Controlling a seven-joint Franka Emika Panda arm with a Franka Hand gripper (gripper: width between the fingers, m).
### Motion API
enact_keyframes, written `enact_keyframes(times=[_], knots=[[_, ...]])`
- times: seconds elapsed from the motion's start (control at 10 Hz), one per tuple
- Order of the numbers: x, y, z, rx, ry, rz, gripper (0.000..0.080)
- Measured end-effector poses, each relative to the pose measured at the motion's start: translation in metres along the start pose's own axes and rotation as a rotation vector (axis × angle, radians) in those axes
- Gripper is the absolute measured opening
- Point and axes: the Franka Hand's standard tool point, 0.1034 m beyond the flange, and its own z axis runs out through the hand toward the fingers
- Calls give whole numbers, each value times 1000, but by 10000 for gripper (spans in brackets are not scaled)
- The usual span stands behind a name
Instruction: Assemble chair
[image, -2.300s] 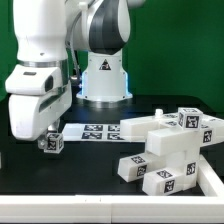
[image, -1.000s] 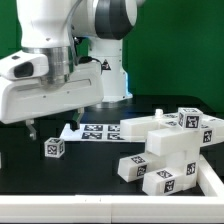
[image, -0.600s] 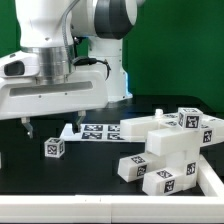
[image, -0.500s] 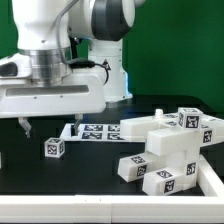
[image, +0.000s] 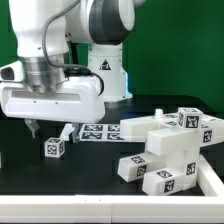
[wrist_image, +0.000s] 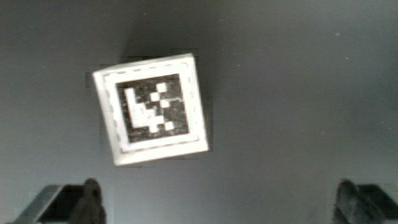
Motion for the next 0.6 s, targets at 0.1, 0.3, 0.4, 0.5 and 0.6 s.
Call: enact_keyframes(times=[0.1, 0.3, 0.4, 0.5, 0.6], knots=[[-5, 2, 1, 11, -86, 21, 648], [-4, 0, 5, 6, -214, -7, 648], [-6, 2, 5, 11, -283, -6, 648], [-7, 3, 5, 15, -348, 0, 648], [-10, 2, 6, 22, -434, 3, 648]])
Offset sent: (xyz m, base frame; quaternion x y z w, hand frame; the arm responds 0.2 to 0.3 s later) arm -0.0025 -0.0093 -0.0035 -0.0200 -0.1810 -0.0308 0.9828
